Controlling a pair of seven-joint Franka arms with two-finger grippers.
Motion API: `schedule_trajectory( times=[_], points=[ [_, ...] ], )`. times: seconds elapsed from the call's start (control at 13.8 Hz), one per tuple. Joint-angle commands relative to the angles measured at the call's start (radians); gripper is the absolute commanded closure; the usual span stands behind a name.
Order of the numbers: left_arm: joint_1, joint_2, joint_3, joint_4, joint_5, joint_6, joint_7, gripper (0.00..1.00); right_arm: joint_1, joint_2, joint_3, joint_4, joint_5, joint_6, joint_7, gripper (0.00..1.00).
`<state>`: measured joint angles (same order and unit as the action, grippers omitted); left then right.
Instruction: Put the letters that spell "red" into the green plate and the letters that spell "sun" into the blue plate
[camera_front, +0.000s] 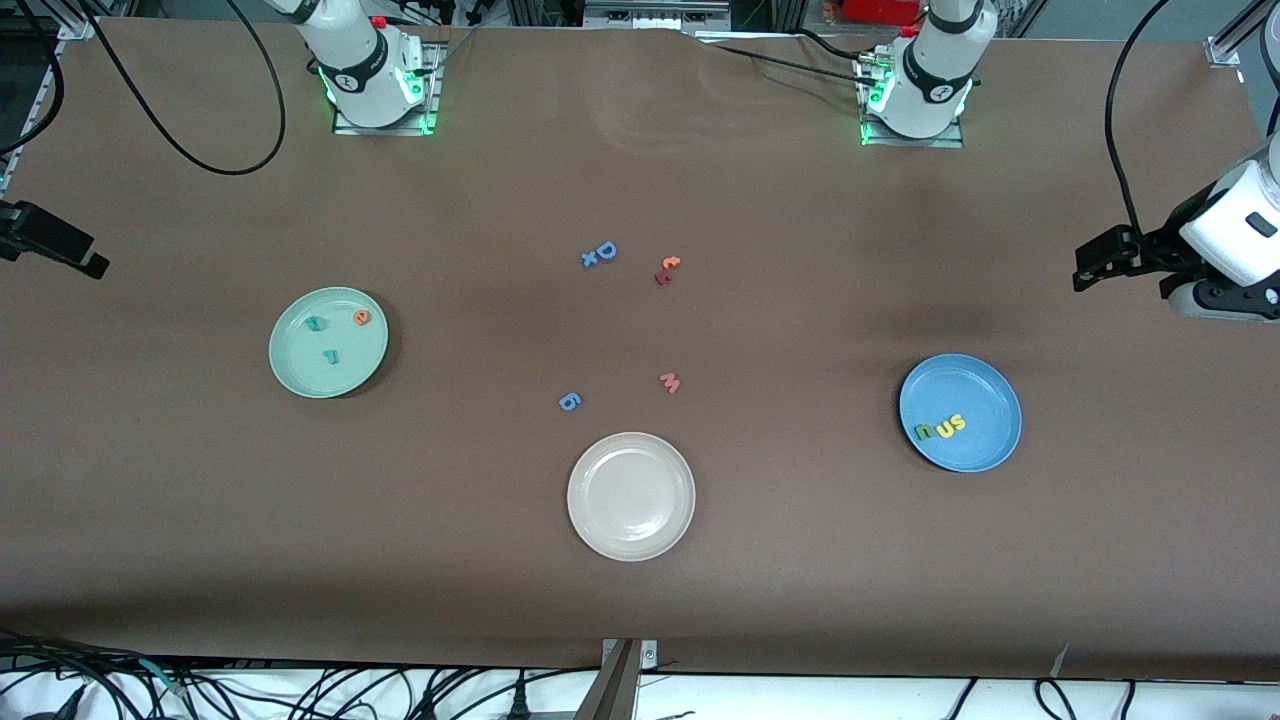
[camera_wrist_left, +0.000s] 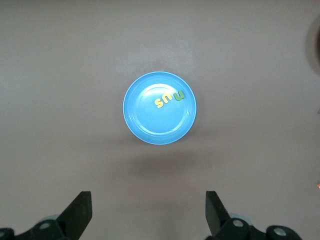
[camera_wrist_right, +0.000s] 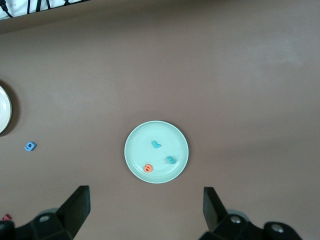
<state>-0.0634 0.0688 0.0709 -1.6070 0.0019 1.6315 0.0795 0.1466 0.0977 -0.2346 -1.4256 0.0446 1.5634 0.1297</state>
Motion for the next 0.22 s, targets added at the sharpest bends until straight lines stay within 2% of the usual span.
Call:
schedule_trajectory(
  times=[0.0,0.15],
  points=[
    [-0.004,-0.017,0.003,-0.008,0.016,-0.015,0.014,0.0,0.004,-0.009,0.001,-0.006,-0.003,0.004,0.018,0.0],
    [-0.004,-0.017,0.003,-0.005,0.016,-0.015,0.016,0.0,0.004,-0.007,0.0,-0.006,-0.005,0.0,0.018,0.0]
  ],
)
